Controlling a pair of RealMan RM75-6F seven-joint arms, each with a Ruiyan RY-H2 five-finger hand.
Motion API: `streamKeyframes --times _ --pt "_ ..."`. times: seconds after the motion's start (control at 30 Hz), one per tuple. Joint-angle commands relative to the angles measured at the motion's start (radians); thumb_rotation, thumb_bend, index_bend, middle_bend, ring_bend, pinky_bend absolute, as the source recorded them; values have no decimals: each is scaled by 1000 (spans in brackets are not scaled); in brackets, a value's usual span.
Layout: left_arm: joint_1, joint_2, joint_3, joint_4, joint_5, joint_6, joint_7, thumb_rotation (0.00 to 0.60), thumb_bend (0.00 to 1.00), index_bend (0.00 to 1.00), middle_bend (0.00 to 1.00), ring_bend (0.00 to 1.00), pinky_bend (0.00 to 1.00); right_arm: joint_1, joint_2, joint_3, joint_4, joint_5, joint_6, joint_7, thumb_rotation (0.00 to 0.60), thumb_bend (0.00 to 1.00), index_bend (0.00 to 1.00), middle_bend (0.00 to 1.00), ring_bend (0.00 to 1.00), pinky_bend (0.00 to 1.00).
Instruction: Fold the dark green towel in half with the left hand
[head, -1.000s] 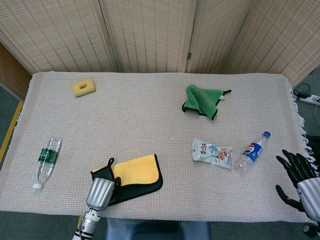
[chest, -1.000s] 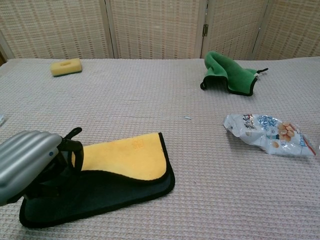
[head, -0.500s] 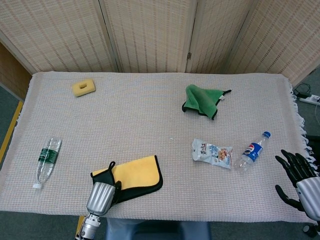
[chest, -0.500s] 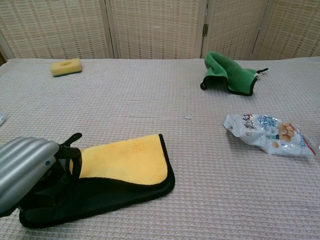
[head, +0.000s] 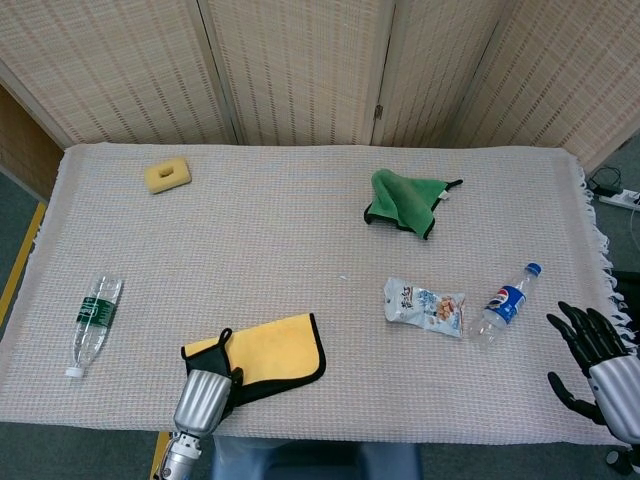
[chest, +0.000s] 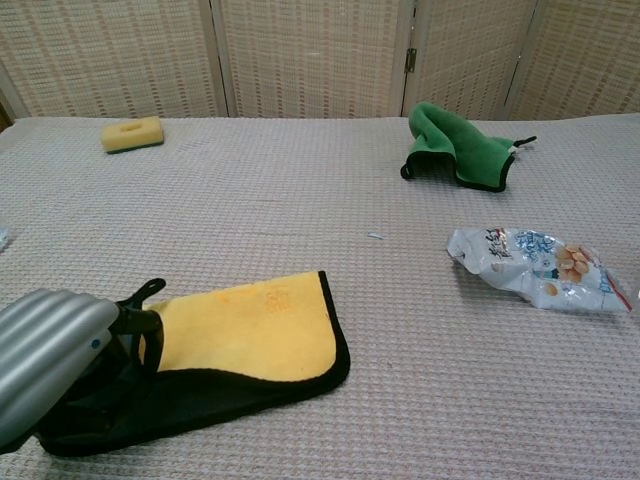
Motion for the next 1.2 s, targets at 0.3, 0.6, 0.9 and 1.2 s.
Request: streamKeyframes --times 0.3,0.6,0.9,1.2 --pt "13 9 -1 -3 16 -10 -9 600 496 558 1000 1000 1000 -3 -1 3 1 3 6 2 600 461 0 0 0 0" --pt "40 47 27 -45 51 6 3 600 495 353 1000 1000 1000 -2 -4 4 -5 5 -1 -10 600 461 0 0 0 0" --pt "46 140 -47 -125 32 45 -28 600 496 364 1000 1000 1000 -7 -4 3 -3 2 8 -8 600 461 0 0 0 0" --pt "4 282 -179 -281 -211 -79 -142 600 496 371 1000 1000 1000 3 -13 4 -14 10 -27 -41 600 462 0 0 0 0"
